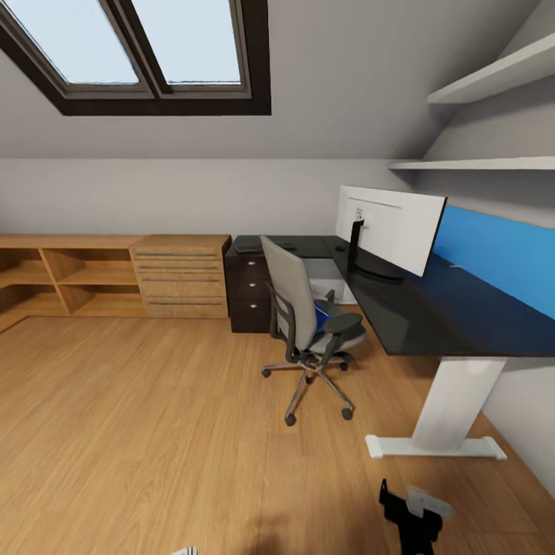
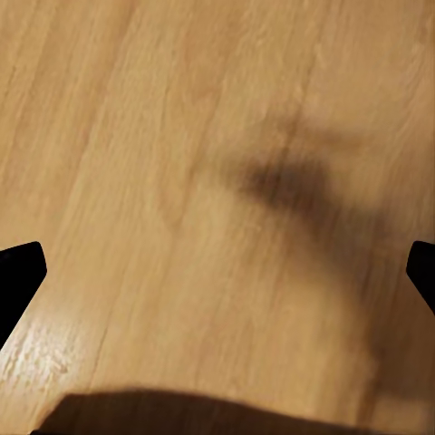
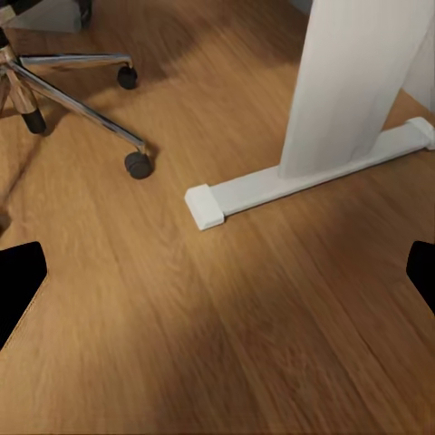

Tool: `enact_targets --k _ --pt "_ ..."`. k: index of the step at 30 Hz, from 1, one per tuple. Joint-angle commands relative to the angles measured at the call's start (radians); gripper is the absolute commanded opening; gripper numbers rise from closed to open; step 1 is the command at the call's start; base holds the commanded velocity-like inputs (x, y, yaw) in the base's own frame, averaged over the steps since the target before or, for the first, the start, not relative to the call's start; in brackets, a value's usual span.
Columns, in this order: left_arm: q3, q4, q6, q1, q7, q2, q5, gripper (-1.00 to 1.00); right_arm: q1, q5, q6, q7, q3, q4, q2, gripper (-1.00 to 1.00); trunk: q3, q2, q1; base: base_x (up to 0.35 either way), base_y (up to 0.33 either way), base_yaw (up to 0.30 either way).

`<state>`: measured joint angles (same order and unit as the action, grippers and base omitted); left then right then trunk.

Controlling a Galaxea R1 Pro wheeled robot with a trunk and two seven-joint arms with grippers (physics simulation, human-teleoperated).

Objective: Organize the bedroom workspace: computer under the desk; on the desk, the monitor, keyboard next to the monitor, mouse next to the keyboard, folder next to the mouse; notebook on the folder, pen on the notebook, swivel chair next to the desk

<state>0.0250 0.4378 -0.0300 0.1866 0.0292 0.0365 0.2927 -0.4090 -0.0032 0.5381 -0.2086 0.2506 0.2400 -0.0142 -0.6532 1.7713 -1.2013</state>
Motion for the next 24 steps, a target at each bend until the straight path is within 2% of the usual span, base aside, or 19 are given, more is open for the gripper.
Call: enact_targets --k 1,6,11,15,18,21,24 --pt "0.003 -0.001 -0.002 0.001 0.003 0.0 0.006 1.0 -0.011 -0.001 -0.013 -0.004 -0.001 0.002 -0.001 1.0 -0.004 0.008 -0.004 0.0 0.0 0.0" --pt "0.002 -0.001 -0.002 0.001 0.002 0.001 0.006 1.0 -0.102 -0.001 -0.113 -0.003 -0.001 0.011 -0.001 1.0 -0.02 0.043 -0.023 0.0 0.0 0.0" --pt "0.0 0.022 0.0 0.001 -0.003 0.01 0.006 1.0 -0.179 0.0 -0.166 -0.003 -0.001 0.013 0.0 1.0 -0.036 0.078 -0.042 0.0 0.0 0.0" --pt "0.0 0.103 0.01 0.001 -0.024 0.015 0.006 1.0 -0.225 0.0 -0.188 -0.003 -0.001 0.013 -0.002 1.0 -0.048 0.106 -0.058 0.0 0.0 0.0" --pt "-0.001 0.183 0.032 0.001 -0.065 0.017 0.006 1.0 -0.242 0.0 -0.193 -0.003 -0.001 0.013 -0.002 1.0 -0.057 0.127 -0.069 0.0 0.0 0.0" --pt "-0.002 0.291 0.091 0.002 -0.101 0.018 0.006 1.0 -0.262 0.0 -0.196 -0.003 -0.001 0.013 -0.003 1.0 -0.067 0.148 -0.081 0.0 0.0 0.0" --pt "-0.011 0.446 0.21 0.003 -0.12 0.022 0.006 1.0 -0.275 0.0 -0.197 -0.003 -0.001 0.015 -0.005 1.0 -0.076 0.169 -0.092 0.0 0.0 0.0"
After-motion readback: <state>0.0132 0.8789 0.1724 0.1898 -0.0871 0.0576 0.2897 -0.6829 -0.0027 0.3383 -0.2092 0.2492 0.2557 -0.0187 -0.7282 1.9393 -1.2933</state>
